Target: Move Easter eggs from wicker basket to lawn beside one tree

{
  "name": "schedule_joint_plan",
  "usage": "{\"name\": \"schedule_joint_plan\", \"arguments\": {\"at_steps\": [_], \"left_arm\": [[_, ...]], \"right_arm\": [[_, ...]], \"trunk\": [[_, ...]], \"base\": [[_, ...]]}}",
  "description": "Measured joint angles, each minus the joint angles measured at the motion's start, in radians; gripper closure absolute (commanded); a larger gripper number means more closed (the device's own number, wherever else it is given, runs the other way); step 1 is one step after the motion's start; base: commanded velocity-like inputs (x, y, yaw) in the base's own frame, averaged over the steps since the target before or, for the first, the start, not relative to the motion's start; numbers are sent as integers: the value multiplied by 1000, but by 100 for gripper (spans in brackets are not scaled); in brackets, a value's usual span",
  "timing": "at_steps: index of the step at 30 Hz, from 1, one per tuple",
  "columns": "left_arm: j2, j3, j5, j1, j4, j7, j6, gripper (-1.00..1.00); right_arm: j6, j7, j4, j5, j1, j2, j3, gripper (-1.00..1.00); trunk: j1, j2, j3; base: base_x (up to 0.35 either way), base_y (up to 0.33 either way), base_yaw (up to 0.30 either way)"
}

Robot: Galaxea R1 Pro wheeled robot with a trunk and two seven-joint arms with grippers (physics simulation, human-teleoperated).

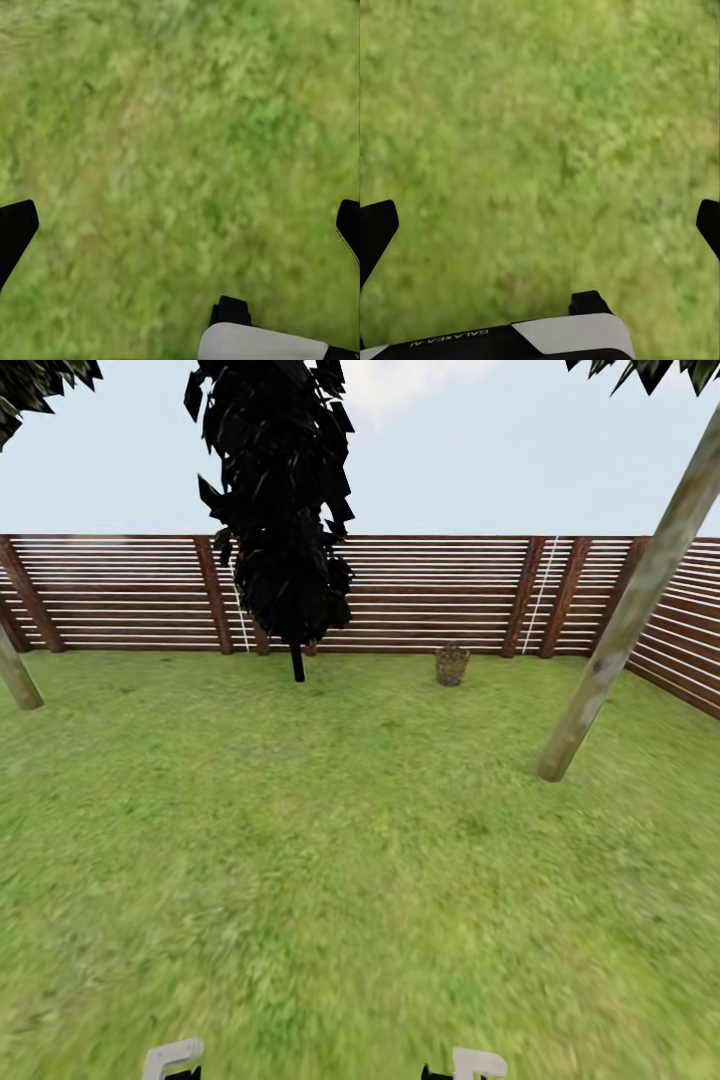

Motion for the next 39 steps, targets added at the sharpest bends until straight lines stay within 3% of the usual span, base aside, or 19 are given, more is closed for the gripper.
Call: {"name": "schedule_joint_plan", "arguments": {"at_steps": [39], "left_arm": [[1,0,0,0,0,-1,0,-100]], "right_arm": [[0,0,0,1,0,1,0,-100]], "trunk": [[0,0,0]], "base": [[326,0,0]]}}
